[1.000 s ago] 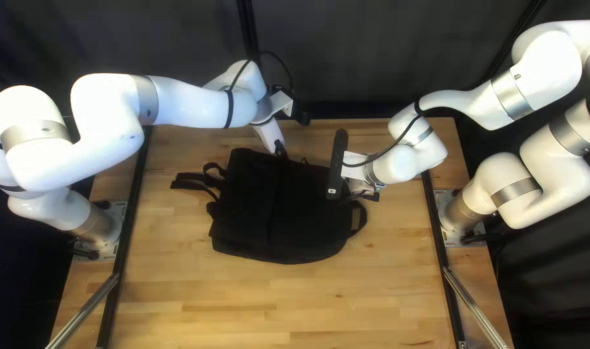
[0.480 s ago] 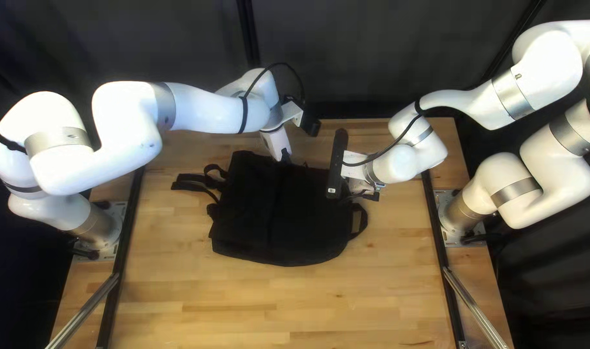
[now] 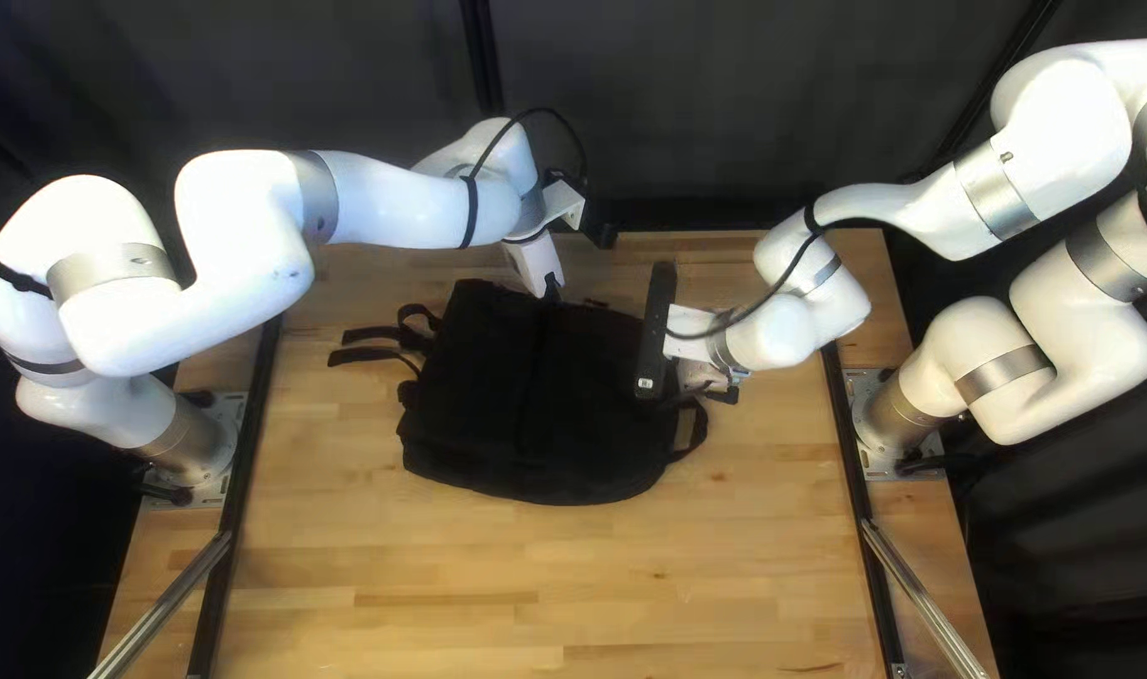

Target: Remove a lunch box from a kids backpack

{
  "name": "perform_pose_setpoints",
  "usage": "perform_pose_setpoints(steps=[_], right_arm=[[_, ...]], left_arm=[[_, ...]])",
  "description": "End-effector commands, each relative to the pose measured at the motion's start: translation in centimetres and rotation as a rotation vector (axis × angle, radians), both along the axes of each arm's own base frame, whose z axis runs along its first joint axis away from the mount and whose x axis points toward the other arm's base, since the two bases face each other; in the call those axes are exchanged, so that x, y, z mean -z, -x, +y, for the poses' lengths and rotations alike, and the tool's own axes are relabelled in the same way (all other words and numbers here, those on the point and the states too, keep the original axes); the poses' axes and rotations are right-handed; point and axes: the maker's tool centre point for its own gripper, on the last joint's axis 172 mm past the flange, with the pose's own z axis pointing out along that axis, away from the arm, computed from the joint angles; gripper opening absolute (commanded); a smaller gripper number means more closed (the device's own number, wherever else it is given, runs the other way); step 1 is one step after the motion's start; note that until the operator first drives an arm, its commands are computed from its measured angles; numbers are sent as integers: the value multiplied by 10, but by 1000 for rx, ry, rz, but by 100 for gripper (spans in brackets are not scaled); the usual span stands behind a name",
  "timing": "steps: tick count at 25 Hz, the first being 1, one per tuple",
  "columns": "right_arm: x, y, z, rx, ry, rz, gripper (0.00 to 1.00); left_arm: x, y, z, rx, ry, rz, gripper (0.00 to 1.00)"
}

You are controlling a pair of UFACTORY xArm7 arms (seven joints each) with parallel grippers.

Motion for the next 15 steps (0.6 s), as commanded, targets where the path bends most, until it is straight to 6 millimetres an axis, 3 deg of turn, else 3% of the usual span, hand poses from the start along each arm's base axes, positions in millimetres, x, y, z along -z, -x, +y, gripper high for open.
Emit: perform_pose_setpoints(steps=[1, 15], right_arm=[[0, 5, 21, -5, 4, 3, 0], [-7, 3, 67, -18, 22, 30, 0]], left_arm=[[4, 2, 3, -16, -7, -6, 0], [6, -4, 1, -29, -22, -14, 0]])
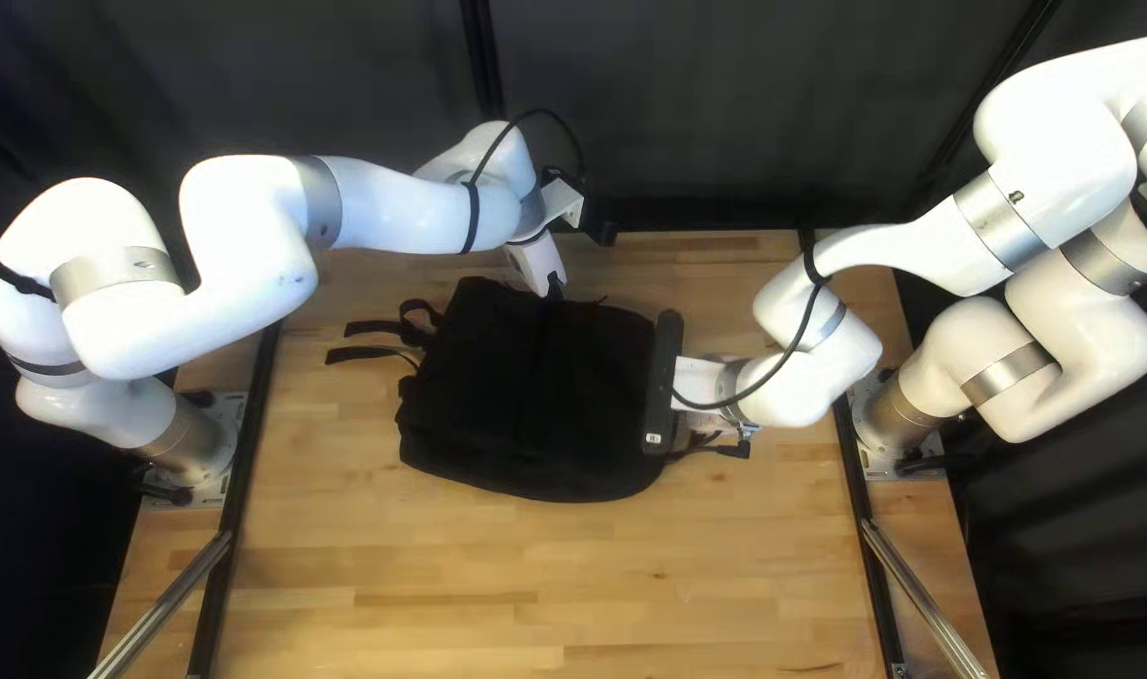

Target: Remove a lunch box from a kids backpack

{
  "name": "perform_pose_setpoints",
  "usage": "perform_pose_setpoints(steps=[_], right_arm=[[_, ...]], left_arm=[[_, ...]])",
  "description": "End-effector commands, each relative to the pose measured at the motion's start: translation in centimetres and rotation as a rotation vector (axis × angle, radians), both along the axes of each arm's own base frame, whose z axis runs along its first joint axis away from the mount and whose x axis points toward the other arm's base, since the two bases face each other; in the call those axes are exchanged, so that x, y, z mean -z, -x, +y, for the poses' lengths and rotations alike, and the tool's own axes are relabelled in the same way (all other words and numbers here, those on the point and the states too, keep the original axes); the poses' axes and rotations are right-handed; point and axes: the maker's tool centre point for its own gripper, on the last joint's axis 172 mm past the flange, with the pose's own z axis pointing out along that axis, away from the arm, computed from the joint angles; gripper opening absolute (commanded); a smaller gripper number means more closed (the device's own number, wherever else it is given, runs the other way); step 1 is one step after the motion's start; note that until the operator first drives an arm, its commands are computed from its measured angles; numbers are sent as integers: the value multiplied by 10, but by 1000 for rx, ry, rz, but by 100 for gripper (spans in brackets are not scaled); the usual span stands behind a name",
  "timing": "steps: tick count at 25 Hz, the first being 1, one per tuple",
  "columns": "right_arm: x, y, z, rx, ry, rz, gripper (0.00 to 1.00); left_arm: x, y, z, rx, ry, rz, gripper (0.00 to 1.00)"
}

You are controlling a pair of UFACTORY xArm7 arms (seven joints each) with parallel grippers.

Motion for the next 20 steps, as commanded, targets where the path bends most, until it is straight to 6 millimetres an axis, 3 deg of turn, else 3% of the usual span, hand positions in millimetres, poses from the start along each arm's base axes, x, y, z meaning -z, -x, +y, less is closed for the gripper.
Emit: perform_pose_setpoints(steps=[1, 20], right_arm=[[-5, -2, 11, -5, 6, 6, 0], [-10, -19, 56, -40, 16, 29, 0]], left_arm=[[1, 2, -1, -2, -1, -1, 0], [2, 2, -6, -8, -4, -9, 0]])
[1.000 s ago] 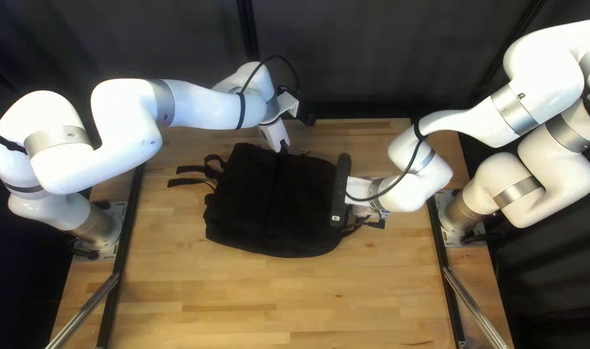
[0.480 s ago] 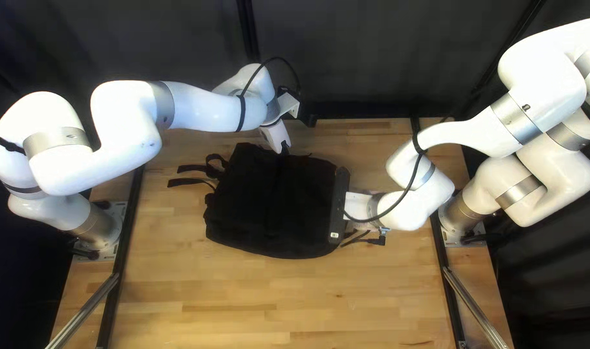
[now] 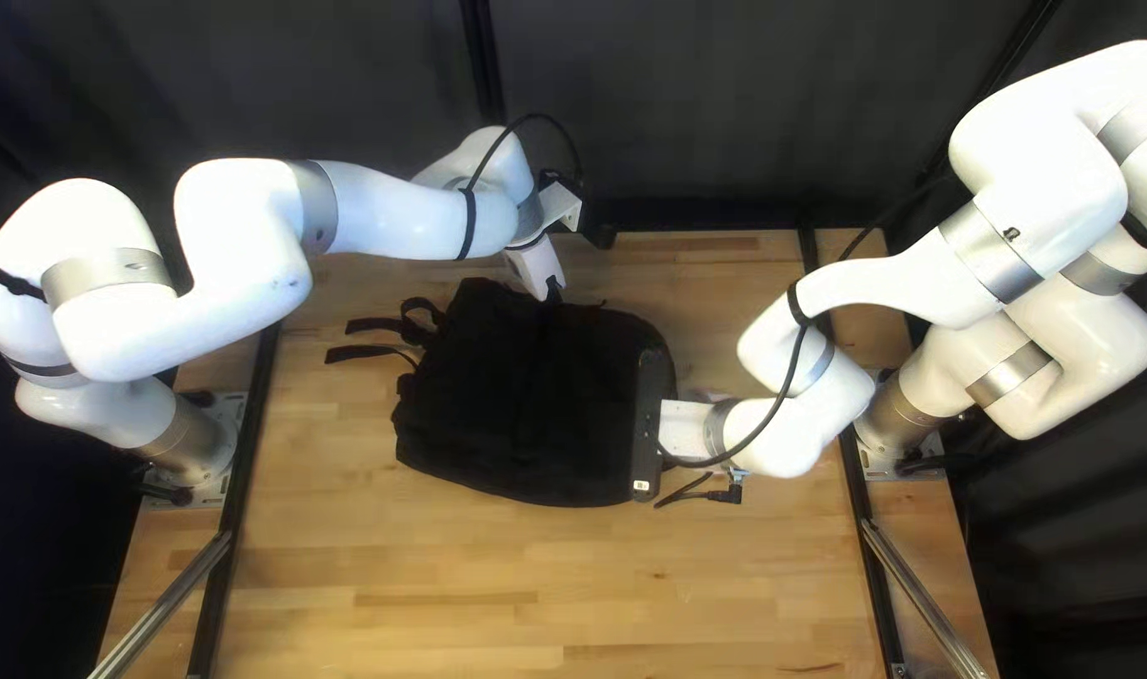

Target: Remove a lunch box from a kids backpack

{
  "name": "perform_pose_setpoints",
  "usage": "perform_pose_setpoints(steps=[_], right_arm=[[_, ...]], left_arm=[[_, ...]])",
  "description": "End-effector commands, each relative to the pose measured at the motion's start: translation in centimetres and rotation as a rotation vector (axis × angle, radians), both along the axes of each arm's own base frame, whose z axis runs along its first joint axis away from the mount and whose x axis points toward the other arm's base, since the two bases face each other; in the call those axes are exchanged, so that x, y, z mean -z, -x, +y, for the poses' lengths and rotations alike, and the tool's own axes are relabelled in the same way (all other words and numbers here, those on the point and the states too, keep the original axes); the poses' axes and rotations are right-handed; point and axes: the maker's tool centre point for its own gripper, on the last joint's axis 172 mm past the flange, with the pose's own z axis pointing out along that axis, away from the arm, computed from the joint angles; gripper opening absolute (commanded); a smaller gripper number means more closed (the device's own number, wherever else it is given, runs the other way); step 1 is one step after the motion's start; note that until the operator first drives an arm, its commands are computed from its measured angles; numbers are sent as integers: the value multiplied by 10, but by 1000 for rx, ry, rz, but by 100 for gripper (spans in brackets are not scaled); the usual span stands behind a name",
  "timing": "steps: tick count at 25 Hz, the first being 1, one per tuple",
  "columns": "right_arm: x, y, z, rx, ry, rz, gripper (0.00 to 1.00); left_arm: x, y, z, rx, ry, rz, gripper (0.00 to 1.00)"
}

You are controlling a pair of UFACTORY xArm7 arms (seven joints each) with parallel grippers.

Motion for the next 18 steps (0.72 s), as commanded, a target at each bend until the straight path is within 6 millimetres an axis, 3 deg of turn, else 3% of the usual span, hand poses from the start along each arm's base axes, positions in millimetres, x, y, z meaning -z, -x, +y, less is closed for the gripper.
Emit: perform_pose_setpoints(steps=[1, 18], right_arm=[[1, -1, 5, -4, 1, 2, 0], [-4, -20, 35, 26, -24, -21, 0]], left_arm=[[0, 0, -2, 0, 1, -2, 0], [0, 3, -5, -8, -2, -9, 0]])
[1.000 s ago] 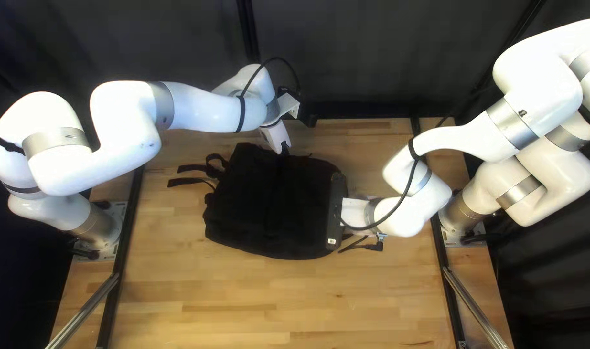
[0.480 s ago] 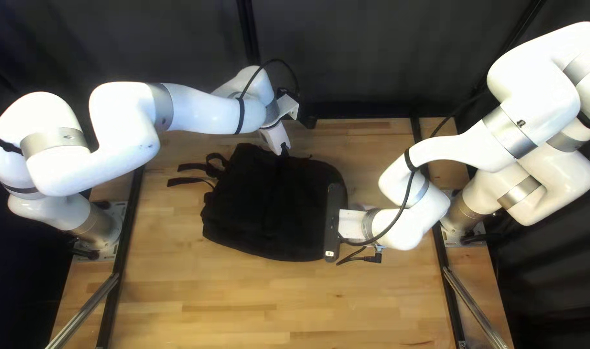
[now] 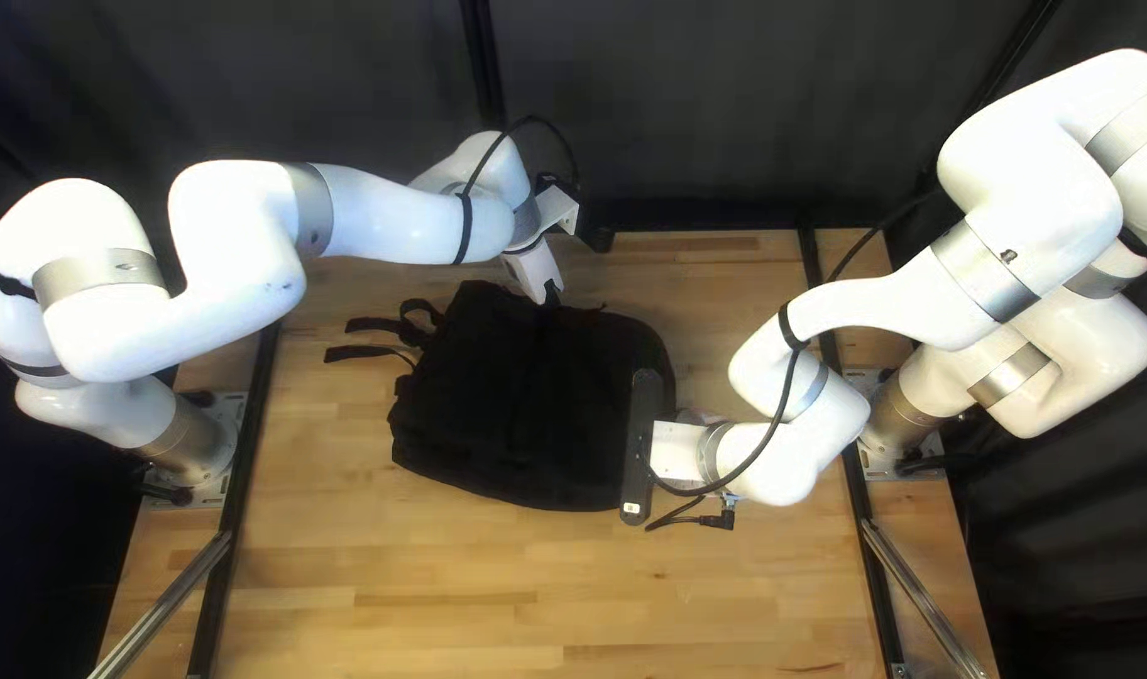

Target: Remove a lunch box from a kids backpack

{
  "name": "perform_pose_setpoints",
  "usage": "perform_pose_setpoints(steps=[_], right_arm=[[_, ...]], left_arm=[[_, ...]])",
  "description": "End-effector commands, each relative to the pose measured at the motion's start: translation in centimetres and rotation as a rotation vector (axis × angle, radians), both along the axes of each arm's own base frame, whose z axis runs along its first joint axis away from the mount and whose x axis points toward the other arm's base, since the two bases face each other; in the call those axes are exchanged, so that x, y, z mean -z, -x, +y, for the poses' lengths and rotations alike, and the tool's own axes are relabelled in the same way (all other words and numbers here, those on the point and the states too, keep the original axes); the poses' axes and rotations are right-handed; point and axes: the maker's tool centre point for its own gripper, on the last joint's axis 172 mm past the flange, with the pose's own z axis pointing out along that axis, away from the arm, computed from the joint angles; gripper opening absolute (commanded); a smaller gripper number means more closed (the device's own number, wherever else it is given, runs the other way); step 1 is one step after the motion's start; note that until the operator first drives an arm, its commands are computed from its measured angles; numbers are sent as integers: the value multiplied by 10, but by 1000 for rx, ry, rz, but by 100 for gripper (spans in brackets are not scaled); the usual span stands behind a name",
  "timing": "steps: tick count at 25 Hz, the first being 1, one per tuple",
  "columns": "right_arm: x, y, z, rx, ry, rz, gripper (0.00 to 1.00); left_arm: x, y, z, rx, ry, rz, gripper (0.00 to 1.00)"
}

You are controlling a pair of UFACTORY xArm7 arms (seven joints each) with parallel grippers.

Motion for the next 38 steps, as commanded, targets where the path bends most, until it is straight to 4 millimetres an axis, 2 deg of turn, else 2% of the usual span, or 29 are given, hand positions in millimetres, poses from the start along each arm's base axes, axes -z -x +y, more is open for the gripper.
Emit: perform_pose_setpoints(steps=[1, 17, 38], right_arm=[[-2, -10, 8, -3, -4, -4, 0], [-12, -42, 31, -30, -5, 14, 0], [-13, -65, 57, -78, -10, 17, 0]], left_arm=[[0, 0, 0, -2, 0, -1, 0], [-1, 2, 0, -5, 5, -2, 0], [5, 4, 1, -14, 7, -12, 0]])
